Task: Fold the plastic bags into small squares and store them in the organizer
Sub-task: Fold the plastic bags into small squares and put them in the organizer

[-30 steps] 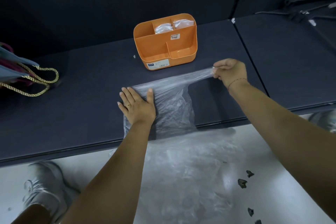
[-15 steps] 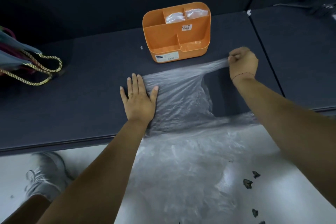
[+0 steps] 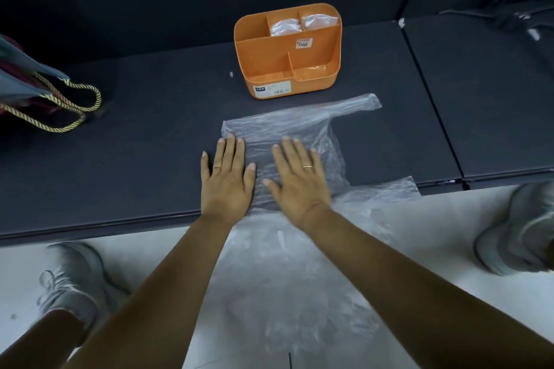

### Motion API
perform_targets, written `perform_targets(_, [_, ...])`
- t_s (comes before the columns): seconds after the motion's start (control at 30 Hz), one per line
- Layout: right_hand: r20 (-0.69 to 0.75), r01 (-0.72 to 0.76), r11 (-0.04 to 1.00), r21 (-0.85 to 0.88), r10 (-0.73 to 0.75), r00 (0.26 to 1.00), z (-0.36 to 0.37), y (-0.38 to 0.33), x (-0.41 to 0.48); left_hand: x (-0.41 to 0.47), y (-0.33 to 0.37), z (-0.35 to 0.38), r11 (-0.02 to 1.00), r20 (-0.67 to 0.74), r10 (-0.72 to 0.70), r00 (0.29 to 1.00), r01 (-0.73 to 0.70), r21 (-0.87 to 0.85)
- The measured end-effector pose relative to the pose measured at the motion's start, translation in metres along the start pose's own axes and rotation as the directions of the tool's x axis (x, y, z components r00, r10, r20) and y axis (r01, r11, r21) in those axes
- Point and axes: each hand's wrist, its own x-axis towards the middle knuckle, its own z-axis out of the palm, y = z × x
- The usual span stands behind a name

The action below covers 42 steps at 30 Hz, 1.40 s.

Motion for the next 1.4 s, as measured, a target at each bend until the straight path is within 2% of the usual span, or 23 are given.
perform_targets(0.1, [-0.022, -0.119, 0.99, -0.077, 0.118, 0.993, -0.002, 0.06, -0.012, 0.0, 0.003, 0.0, 0.999, 0.012, -0.013, 1.0, 0.013, 0.033])
perform_targets(0.23, [-0.073, -0.3, 0.951, -0.072, 0.295, 0.953, -0.019, 0.129, -0.035, 0.0, 0.004, -0.001, 0.998, 0.013, -0.034, 0.999, 0.033, 0.051])
perform_targets(0.3, [-0.089, -0.391, 0.917, -0.077, 0.384, 0.919, -0.028, 0.141, -0.04, 0.001, 0.004, -0.003, 0.997, -0.005, -0.071, 0.997, 0.071, -0.031])
perform_targets(0.37, [-0.096, -0.419, 0.906, -0.061, 0.413, 0.906, -0.035, 0.128, -0.034, 0.004, 0.005, -0.007, 0.989, -0.038, -0.099, 0.994, 0.094, -0.112])
perform_targets(0.43, [-0.12, -0.309, 0.951, -0.021, 0.304, 0.945, -0.039, 0.094, -0.019, 0.01, 0.007, -0.009, 0.99, -0.047, -0.083, 0.995, 0.077, -0.118])
perform_targets(0.5, [-0.133, -0.11, 0.994, 0.027, 0.113, 0.985, -0.038, 0.05, 0.002, 0.018, 0.01, -0.01, 0.992, -0.034, -0.059, 0.998, 0.055, -0.114])
perform_targets(0.57, [-0.108, 0.044, 0.998, 0.047, -0.039, 0.993, -0.033, 0.012, 0.024, 0.025, 0.012, -0.01, 0.995, -0.013, -0.033, 0.999, 0.032, -0.099])
perform_targets(0.67, [-0.004, 0.089, 0.996, 0.006, -0.089, 0.996, -0.02, -0.001, 0.05, 0.032, 0.004, -0.007, 1.0, 0.008, -0.011, 1.0, 0.012, -0.007])
perform_targets(0.73, [0.016, 0.054, 0.998, -0.039, -0.053, 0.998, -0.017, 0.02, 0.055, 0.034, -0.002, -0.008, 0.999, 0.016, -0.037, 0.999, 0.037, 0.011])
perform_targets(0.83, [-0.047, -0.066, 0.995, -0.078, 0.063, 0.997, -0.024, 0.076, 0.051, 0.038, -0.009, -0.008, 0.998, 0.034, -0.061, 0.998, 0.06, 0.029])
perform_targets(0.93, [-0.101, -0.256, 0.964, -0.072, 0.248, 0.963, -0.037, 0.136, 0.042, 0.04, -0.009, -0.009, 0.998, 0.048, -0.061, 0.997, 0.06, 0.03])
perform_targets(1.03, [-0.111, -0.364, 0.931, -0.035, 0.358, 0.927, -0.046, 0.173, 0.028, 0.036, -0.011, -0.014, 0.998, 0.077, -0.051, 0.996, 0.055, -0.043])
perform_targets(1.1, [-0.118, -0.399, 0.917, -0.006, 0.395, 0.911, -0.052, 0.175, 0.015, 0.018, -0.013, -0.015, 0.996, -0.005, -0.034, 0.999, 0.034, -0.081])
perform_targets(1.17, [-0.167, -0.37, 0.929, 0.024, 0.368, 0.915, -0.053, 0.15, 0.0, -0.012, -0.012, -0.013, 0.993, -0.148, -0.04, 0.988, 0.024, -0.113])
perform_targets(1.23, [-0.188, -0.243, 0.968, 0.056, 0.249, 0.95, -0.046, 0.098, -0.017, -0.045, -0.007, -0.004, 0.993, -0.222, -0.04, 0.974, 0.013, -0.121])
perform_targets(1.33, [-0.088, 0.018, 0.996, 0.09, -0.01, 0.996, -0.021, 0.005, -0.036, -0.078, 0.0, 0.013, 0.997, -0.159, -0.006, 0.987, -0.006, -0.079])
perform_targets(1.4, [0.008, 0.091, 0.994, 0.063, -0.091, 0.996, -0.004, -0.032, -0.04, -0.087, 0.0, 0.019, 1.0, -0.104, -0.001, 0.995, 0.0, -0.011])
